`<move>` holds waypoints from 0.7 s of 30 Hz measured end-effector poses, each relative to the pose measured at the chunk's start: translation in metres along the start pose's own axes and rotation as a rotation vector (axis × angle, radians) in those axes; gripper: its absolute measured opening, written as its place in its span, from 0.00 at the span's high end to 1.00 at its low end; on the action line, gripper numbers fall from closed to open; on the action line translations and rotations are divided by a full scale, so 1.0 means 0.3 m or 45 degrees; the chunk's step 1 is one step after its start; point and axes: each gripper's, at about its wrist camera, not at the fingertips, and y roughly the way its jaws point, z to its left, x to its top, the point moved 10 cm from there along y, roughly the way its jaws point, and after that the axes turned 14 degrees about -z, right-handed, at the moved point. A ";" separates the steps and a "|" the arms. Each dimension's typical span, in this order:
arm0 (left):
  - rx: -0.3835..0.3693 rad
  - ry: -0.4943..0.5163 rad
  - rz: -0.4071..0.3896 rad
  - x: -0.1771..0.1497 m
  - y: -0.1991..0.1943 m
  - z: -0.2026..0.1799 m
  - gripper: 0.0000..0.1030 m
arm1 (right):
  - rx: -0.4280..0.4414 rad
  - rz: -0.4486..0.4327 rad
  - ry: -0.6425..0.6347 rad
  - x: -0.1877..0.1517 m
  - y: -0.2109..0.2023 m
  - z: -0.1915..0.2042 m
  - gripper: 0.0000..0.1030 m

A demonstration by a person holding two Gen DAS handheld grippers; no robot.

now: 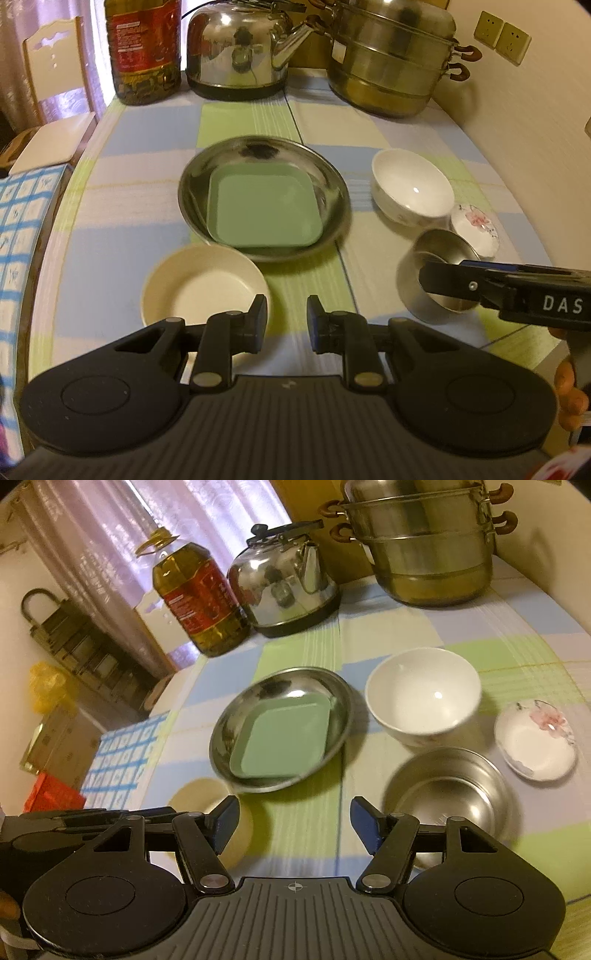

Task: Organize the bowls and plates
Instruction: 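Move the left gripper toward the small floral saucer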

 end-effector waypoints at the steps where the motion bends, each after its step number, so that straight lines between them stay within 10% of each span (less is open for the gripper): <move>1: 0.012 -0.011 0.007 -0.014 -0.009 -0.020 0.81 | 0.008 0.010 -0.005 -0.006 -0.017 -0.013 0.35; 21: 0.106 -0.138 0.057 -0.213 -0.103 -0.349 0.79 | 0.118 0.174 -0.079 -0.087 -0.273 -0.299 0.30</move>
